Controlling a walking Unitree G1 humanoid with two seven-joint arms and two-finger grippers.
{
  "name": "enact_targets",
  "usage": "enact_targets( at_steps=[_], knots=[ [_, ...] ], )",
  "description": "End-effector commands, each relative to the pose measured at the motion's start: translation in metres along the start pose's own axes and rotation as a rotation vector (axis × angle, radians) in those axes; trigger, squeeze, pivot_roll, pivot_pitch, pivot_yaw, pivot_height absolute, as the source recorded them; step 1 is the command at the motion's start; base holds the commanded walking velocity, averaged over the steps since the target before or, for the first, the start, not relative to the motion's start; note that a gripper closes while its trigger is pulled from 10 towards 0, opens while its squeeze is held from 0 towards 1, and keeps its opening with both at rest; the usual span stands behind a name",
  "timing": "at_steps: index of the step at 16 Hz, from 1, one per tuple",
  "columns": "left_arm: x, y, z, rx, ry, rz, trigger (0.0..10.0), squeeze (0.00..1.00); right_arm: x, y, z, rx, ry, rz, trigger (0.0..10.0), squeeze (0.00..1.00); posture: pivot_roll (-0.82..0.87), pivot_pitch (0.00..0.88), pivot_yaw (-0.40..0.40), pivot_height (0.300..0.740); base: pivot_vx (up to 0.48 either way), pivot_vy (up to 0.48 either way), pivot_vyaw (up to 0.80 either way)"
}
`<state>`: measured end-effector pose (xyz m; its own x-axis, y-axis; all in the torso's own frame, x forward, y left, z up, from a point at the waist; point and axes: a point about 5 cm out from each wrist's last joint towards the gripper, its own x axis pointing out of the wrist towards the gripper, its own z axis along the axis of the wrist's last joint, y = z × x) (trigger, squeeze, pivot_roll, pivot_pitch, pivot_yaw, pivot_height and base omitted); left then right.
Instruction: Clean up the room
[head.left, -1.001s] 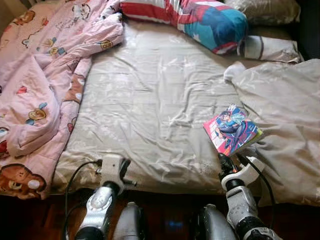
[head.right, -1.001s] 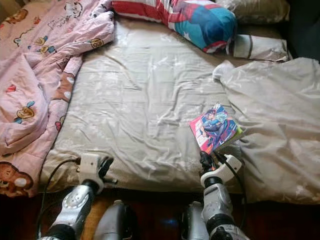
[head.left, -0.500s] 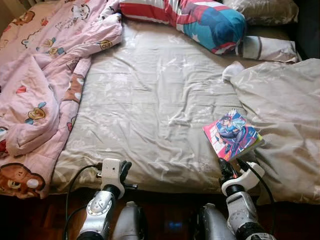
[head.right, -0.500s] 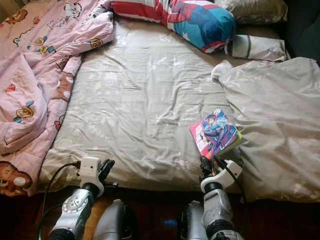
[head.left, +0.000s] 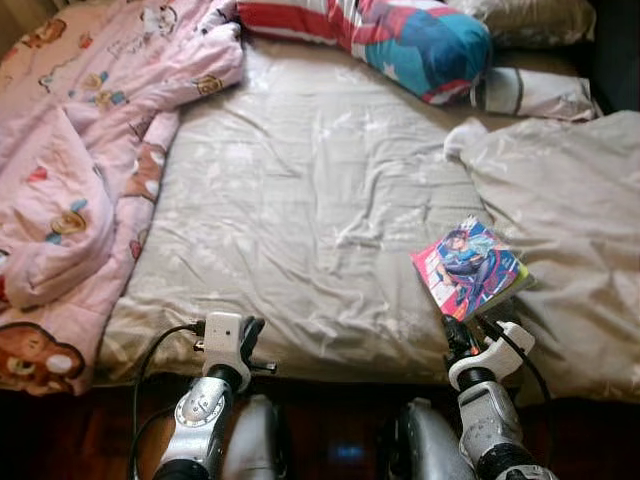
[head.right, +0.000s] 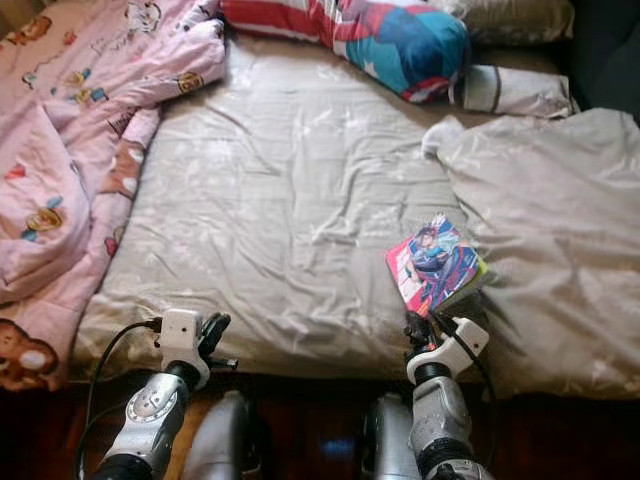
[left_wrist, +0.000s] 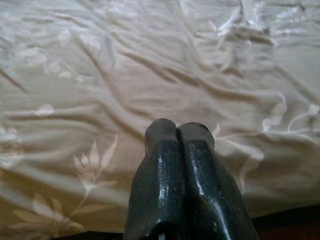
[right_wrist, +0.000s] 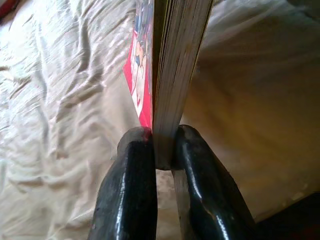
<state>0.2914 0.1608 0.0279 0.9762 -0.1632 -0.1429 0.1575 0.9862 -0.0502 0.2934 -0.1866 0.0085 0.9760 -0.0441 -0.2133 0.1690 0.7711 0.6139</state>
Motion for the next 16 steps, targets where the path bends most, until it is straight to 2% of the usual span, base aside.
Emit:
enact_targets(
  at_steps=[1,7,12,16],
  knots=[
    [-0.006,0.000,-0.011,-0.002,0.046,0.001,10.0,0.00,-0.002,-0.001,0.000,0.007,-0.027,-0.001,10.0,0.00,0.05,0.281,0.054,0.607,0.000,0.000,0.00],
    [-0.005,0.000,-0.008,-0.005,0.035,0.000,10.0,0.00,0.002,0.010,0.005,0.081,-0.082,0.077,10.0,0.00,0.06,0.281,0.055,0.607,0.000,0.000,0.00],
    [-0.006,-0.001,-0.009,-0.006,0.037,-0.007,10.0,0.00,0.003,0.009,0.008,0.119,-0.099,0.081,10.0,0.00,0.06,0.280,0.058,0.607,0.000,0.000,0.00],
    [-0.006,0.000,-0.009,-0.007,0.039,-0.008,10.0,0.00,0.004,0.009,0.009,0.119,-0.099,0.084,10.0,0.00,0.06,0.281,0.059,0.607,0.254,0.000,0.00]
  ],
)
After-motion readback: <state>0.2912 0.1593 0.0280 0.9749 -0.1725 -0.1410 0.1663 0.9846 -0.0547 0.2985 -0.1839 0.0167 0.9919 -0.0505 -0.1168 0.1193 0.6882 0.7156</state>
